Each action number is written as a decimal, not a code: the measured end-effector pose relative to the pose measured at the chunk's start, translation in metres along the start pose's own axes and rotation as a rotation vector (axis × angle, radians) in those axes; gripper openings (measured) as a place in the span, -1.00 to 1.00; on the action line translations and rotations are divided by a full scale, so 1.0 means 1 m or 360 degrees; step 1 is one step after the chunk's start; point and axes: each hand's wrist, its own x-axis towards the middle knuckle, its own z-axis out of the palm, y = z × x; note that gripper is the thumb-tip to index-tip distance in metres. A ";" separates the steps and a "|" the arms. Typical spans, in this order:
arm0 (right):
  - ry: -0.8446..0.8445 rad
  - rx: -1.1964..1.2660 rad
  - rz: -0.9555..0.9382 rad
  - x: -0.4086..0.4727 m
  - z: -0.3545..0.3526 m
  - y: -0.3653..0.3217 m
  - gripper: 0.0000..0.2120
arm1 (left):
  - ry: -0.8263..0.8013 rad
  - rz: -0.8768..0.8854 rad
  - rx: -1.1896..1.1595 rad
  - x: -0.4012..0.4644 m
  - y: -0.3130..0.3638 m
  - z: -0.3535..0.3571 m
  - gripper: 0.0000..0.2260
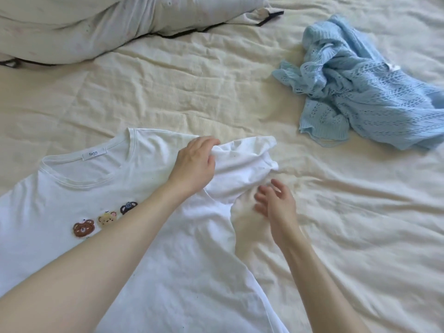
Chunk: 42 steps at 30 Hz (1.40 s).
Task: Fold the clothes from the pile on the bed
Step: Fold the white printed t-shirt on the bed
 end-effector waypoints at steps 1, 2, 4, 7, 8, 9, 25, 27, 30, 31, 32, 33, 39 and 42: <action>-0.0053 0.0177 0.0115 0.002 0.002 0.003 -0.70 | -0.0048 0.0048 0.0025 0.008 0.006 0.006 -0.64; -0.0083 0.0320 0.0172 0.004 0.003 0.004 -0.72 | -0.0115 0.0080 0.0053 0.018 0.013 0.012 -0.64; -0.0123 0.0354 0.0128 0.011 0.006 0.004 -0.72 | -0.0329 0.0099 0.0203 0.037 0.022 0.020 -0.63; -0.0183 0.0300 0.0078 0.022 0.012 0.000 -0.66 | -0.0490 -0.0001 0.0352 0.050 0.022 0.021 -0.67; -0.0188 0.0322 0.0088 0.023 0.014 -0.001 -0.65 | -0.0404 -0.0018 0.0329 0.049 0.020 0.019 -0.72; -0.0193 0.0349 0.0099 0.025 0.015 -0.003 -0.65 | -0.0277 -0.0007 0.0323 0.044 0.016 0.018 -0.77; -0.0642 0.0448 -0.0022 0.005 -0.018 -0.032 -0.84 | -0.0096 -0.0300 -0.0101 0.028 0.008 -0.026 -0.91; -0.0509 0.0474 -0.0196 0.003 -0.024 -0.037 -0.89 | 0.0034 -0.0247 -0.0581 0.033 0.021 -0.031 -0.93; -0.0209 0.0321 -0.0564 -0.007 -0.032 -0.037 -0.93 | 0.0073 -0.0167 -0.1173 0.039 0.030 -0.036 -0.85; -0.0101 0.0238 -0.0658 -0.009 -0.034 -0.035 -0.92 | 0.0052 -0.0202 -0.1225 0.040 0.030 -0.035 -0.80; 0.0013 0.0182 -0.0694 -0.011 -0.036 -0.032 -0.88 | 0.0043 -0.0253 -0.1194 0.040 0.028 -0.033 -0.78; 0.0131 0.0148 -0.0681 -0.011 -0.039 -0.027 -0.86 | 0.0033 -0.0322 -0.1107 0.041 0.026 -0.028 -0.77; 0.0363 0.0178 -0.0101 0.001 -0.044 -0.001 -0.74 | -0.0326 -0.0558 -0.0464 0.052 0.017 0.001 -0.72; 0.0022 0.0521 0.0363 0.001 -0.041 0.003 -0.69 | -0.0275 -0.0450 -0.0304 0.069 0.027 0.011 -0.61</action>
